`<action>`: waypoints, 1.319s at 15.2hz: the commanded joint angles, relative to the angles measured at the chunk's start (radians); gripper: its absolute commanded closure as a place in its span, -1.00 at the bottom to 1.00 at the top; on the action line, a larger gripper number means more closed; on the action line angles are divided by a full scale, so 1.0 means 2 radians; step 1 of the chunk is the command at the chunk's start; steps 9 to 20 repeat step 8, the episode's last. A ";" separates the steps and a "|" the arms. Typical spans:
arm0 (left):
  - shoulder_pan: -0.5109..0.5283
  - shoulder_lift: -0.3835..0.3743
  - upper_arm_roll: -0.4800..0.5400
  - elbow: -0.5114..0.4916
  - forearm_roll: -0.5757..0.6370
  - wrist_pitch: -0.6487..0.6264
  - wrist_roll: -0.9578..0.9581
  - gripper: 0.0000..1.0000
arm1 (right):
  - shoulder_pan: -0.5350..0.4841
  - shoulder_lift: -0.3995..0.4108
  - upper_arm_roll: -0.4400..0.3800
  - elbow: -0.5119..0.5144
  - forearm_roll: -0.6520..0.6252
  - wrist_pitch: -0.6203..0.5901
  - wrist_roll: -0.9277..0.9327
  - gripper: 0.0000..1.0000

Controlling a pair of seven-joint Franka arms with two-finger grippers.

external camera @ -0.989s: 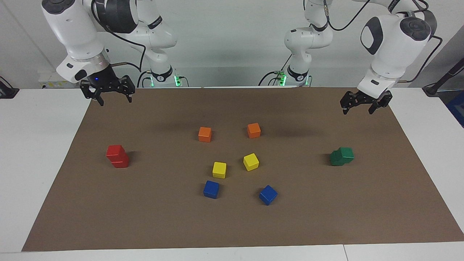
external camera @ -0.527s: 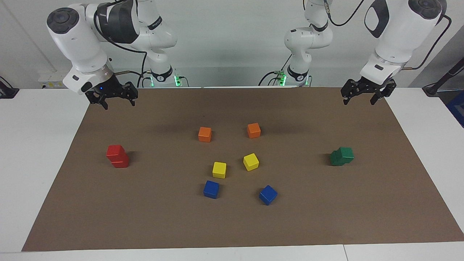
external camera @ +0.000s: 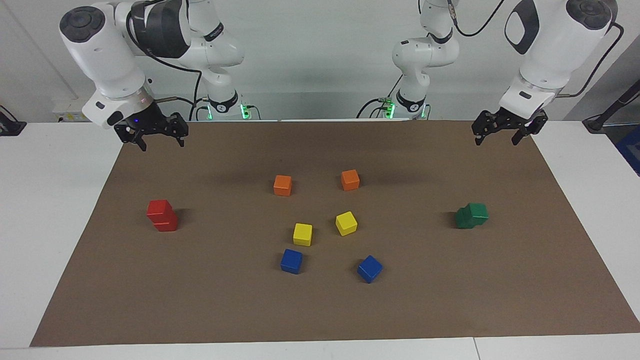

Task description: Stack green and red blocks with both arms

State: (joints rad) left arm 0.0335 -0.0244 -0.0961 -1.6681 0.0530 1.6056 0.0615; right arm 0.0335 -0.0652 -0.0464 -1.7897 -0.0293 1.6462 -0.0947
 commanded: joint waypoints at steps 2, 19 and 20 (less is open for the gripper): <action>-0.003 -0.002 0.004 0.005 -0.018 -0.010 -0.006 -1.00 | -0.004 -0.002 0.006 0.002 0.007 0.005 0.024 -1.00; -0.003 -0.004 0.001 0.005 -0.017 -0.006 -0.007 -1.00 | -0.002 -0.003 0.008 0.001 0.006 0.009 0.025 -1.00; -0.003 -0.004 0.001 0.005 -0.017 -0.006 -0.007 -1.00 | -0.002 -0.003 0.008 0.001 0.006 0.009 0.025 -1.00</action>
